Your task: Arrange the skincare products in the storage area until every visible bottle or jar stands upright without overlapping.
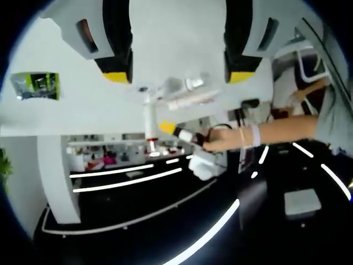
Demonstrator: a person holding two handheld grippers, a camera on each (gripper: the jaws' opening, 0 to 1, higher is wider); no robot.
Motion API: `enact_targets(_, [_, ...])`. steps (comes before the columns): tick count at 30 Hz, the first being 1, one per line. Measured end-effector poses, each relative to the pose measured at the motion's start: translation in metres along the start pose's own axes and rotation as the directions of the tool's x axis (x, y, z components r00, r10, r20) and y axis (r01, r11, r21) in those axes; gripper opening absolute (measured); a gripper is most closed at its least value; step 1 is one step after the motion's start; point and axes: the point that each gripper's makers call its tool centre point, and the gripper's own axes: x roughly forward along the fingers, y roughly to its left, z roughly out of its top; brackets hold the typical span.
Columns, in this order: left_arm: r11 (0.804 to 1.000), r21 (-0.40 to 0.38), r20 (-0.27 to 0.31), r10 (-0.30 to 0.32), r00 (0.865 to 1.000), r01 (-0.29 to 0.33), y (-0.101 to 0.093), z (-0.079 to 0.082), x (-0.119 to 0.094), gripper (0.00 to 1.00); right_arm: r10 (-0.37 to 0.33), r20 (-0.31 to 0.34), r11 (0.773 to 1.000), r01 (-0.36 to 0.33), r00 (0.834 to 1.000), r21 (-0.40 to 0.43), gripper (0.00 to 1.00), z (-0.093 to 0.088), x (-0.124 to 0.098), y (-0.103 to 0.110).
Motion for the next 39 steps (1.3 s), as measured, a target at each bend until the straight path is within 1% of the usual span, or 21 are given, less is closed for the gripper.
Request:
enact_targets(4, [1.000, 0.004, -0.053, 0.003, 0.999, -0.003, 0.003, -0.014, -0.002, 0.98, 0.005, 0.002, 1.000, -0.005, 1.000, 0.003, 0.65, 0.000, 0.000, 0.001])
enact_targets(5, [1.000, 0.002, -0.063, 0.000, 0.998, 0.001, 0.004, -0.016, -0.001, 0.96, 0.007, 0.001, 1.000, -0.007, 1.000, 0.002, 0.66, 0.000, 0.000, 0.002])
enact_targets(6, [1.000, -0.007, -0.095, -0.017, 0.995, 0.016, 0.006, -0.021, -0.001, 0.91, 0.009, -0.001, 1.000, -0.009, 1.000, 0.001, 0.66, -0.001, 0.000, 0.002])
enact_targets(8, [0.997, -0.042, -0.180, -0.073, 0.981, 0.066, 0.003, -0.037, -0.003, 0.85, 0.011, -0.001, 1.000, -0.011, 1.000, -0.002, 0.66, 0.000, 0.000, 0.002])
enact_targets(10, [0.995, -0.078, -0.199, -0.082, 0.977, 0.068, 0.003, -0.043, 0.000, 0.84, 0.010, 0.001, 1.000, -0.010, 1.000, -0.001, 0.65, 0.000, 0.000, 0.002])
enact_targets(13, [0.991, -0.094, -0.274, -0.120, 0.954, 0.098, -0.003, -0.062, 0.002, 0.81, 0.009, -0.004, 1.000, -0.009, 1.000, -0.002, 0.65, -0.001, 0.000, 0.001])
enact_targets(14, [0.991, -0.085, -0.283, -0.124, 0.951, 0.104, -0.001, -0.064, 0.004, 0.79, 0.010, -0.005, 1.000, -0.010, 1.000, -0.002, 0.65, -0.001, 0.000, 0.001])
enact_targets(16, [0.993, -0.069, -0.284, -0.114, 0.952, 0.098, 0.000, -0.066, 0.007, 0.66, 0.012, -0.005, 1.000, -0.012, 1.000, 0.000, 0.65, -0.001, 0.000, 0.002])
enact_targets(17, [0.994, -0.054, -0.300, -0.110, 0.948, 0.098, 0.000, -0.070, 0.006, 0.61, 0.012, -0.004, 1.000, -0.012, 1.000, -0.001, 0.65, -0.001, 0.000, 0.002])
enact_targets(19, [0.994, -0.053, -0.327, -0.112, 0.938, 0.100, -0.002, -0.075, 0.006, 0.60, 0.012, -0.004, 1.000, -0.012, 1.000, -0.004, 0.65, -0.001, 0.000, 0.002])
enact_targets(20, [0.993, -0.054, -0.348, -0.116, 0.930, 0.104, -0.004, -0.079, 0.005, 0.60, 0.011, -0.004, 1.000, -0.011, 1.000, -0.003, 0.65, -0.001, 0.000, 0.002])
enact_targets(21, [0.994, -0.042, -0.366, -0.110, 0.924, 0.101, -0.004, -0.082, 0.005, 0.60, 0.010, -0.003, 1.000, -0.010, 1.000, -0.005, 0.65, 0.000, 0.000, 0.002])
enact_targets(23, [0.997, 0.002, -0.388, -0.072, 0.919, 0.079, -0.002, -0.089, 0.004, 0.60, 0.008, -0.004, 1.000, -0.008, 1.000, -0.007, 0.65, 0.000, 0.000, 0.001])
enact_targets(24, [0.996, 0.019, -0.401, -0.067, 0.914, 0.081, 0.002, -0.090, 0.005, 0.59, 0.006, -0.001, 1.000, -0.006, 1.000, -0.009, 0.65, 0.001, -0.001, 0.001])
enact_targets(25, [0.996, 0.012, -0.408, -0.074, 0.910, 0.086, 0.003, -0.090, 0.006, 0.59, 0.006, 0.000, 1.000, -0.006, 1.000, -0.009, 0.65, 0.001, -0.001, 0.001])
enact_targets(28, [0.993, -0.034, -0.423, -0.116, 0.899, 0.112, -0.001, -0.090, 0.009, 0.58, 0.008, -0.002, 1.000, -0.008, 1.000, -0.008, 0.64, 0.000, 0.000, 0.002])
enact_targets(30, [0.992, -0.064, -0.418, -0.124, 0.900, 0.107, -0.001, -0.090, 0.011, 0.56, 0.007, -0.013, 1.000, -0.007, 1.000, -0.011, 0.64, -0.001, 0.000, 0.002])
enact_targets(33, [0.994, -0.052, -0.429, -0.113, 0.896, 0.100, 0.003, -0.090, 0.011, 0.45, 0.009, -0.010, 1.000, -0.009, 1.000, -0.010, 0.64, 0.000, -0.001, 0.003])
enact_targets(37, [0.994, -0.074, -0.431, -0.100, 0.897, 0.076, 0.004, -0.089, 0.012, 0.39, -0.003, -0.015, 1.000, 0.002, 1.000, -0.014, 0.63, -0.001, -0.001, 0.001])
enact_targets(38, [0.995, -0.062, -0.440, -0.092, 0.894, 0.072, 0.004, -0.089, 0.013, 0.35, -0.003, -0.017, 1.000, 0.002, 1.000, -0.014, 0.63, -0.002, -0.001, 0.000])
enact_targets(39, [0.997, -0.048, -0.440, -0.075, 0.895, 0.059, 0.006, -0.087, 0.013, 0.34, -0.002, -0.019, 1.000, 0.002, 1.000, -0.011, 0.63, -0.003, 0.000, 0.000])
